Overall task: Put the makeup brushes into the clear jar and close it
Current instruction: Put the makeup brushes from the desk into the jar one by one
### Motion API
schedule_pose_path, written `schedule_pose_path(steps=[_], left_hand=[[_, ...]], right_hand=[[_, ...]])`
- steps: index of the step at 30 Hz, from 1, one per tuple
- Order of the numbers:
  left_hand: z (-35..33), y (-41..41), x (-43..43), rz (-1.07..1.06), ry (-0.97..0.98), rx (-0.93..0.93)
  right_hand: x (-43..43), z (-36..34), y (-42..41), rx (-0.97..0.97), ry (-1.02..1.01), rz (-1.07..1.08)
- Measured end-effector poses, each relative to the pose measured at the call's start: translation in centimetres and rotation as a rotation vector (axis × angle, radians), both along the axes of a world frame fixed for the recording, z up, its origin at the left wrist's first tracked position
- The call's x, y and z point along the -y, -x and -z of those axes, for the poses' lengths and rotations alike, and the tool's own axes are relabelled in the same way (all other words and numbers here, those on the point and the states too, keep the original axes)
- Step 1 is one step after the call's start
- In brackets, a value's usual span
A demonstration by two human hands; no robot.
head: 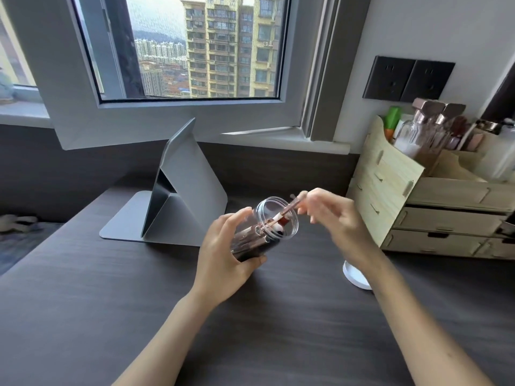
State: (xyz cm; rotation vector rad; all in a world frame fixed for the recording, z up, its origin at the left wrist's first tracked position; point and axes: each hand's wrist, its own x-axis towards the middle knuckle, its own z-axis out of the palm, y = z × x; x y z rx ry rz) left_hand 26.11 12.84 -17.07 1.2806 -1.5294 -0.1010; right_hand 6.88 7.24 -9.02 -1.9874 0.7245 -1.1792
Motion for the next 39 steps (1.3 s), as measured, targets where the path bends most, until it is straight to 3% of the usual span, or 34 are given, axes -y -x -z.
schedule_pose_path(steps=[2,4,6,8,10,12,16,22,24,26,29,31,33,36,39], left_hand=[[0.0,-0.1,0.1,-0.014,-0.001,-0.008],[0.0,-0.2,0.2,-0.028,-0.005,-0.011],[0.1,-0.2,0.3,-0.037,-0.003,-0.01],[0.1,-0.3,0.3,-0.042,0.002,-0.007],[0.2,-0.3,0.4,-0.049,0.0,-0.01],[0.2,-0.5,0.4,-0.059,-0.002,-0.011],[0.2,-0.7,0.5,-0.074,-0.008,-0.02],[0.2,-0.9,0.6,-0.091,-0.003,-0.024],[0.2,-0.9,0.6,-0.089,-0.009,-0.015],[0.2,-0.9,0.5,-0.081,-0.003,-0.006],[0.2,-0.8,0.5,-0.081,0.009,0.001],[0.2,-0.8,0.5,-0.063,0.013,-0.01],[0.1,-0.6,0.3,-0.009,0.017,-0.039],[-0.1,0.0,0.0,0.088,-0.012,-0.078],[-0.2,0.5,-0.4,0.168,-0.037,-0.076]], right_hand=[[1.8,0.3,0.6,0.203,-0.192,0.027],[4.6,1.2,1.1,0.253,-0.308,0.2],[7.7,2.9,1.0,0.04,-0.24,0.465],[10.4,4.7,0.7,-0.341,-0.09,0.645],[12.1,6.2,0.0,-0.672,0.017,0.691],[13.1,7.2,-0.8,-0.887,0.074,0.705],[14.2,7.9,-1.5,-1.124,0.139,0.77],[14.0,7.6,-1.9,-1.21,0.071,0.674],[13.0,6.8,-2.2,-1.126,0.043,0.662],[11.4,5.4,-2.3,-0.894,0.035,0.694],[8.2,2.0,-1.2,-0.342,0.041,0.67],[5.0,-0.5,-0.2,0.107,-0.008,0.522],[1.7,-2.5,0.8,0.424,0.004,0.352],[-2.4,-3.8,0.9,0.468,0.103,0.162],[-3.2,-3.0,-0.1,0.215,0.165,0.146]])
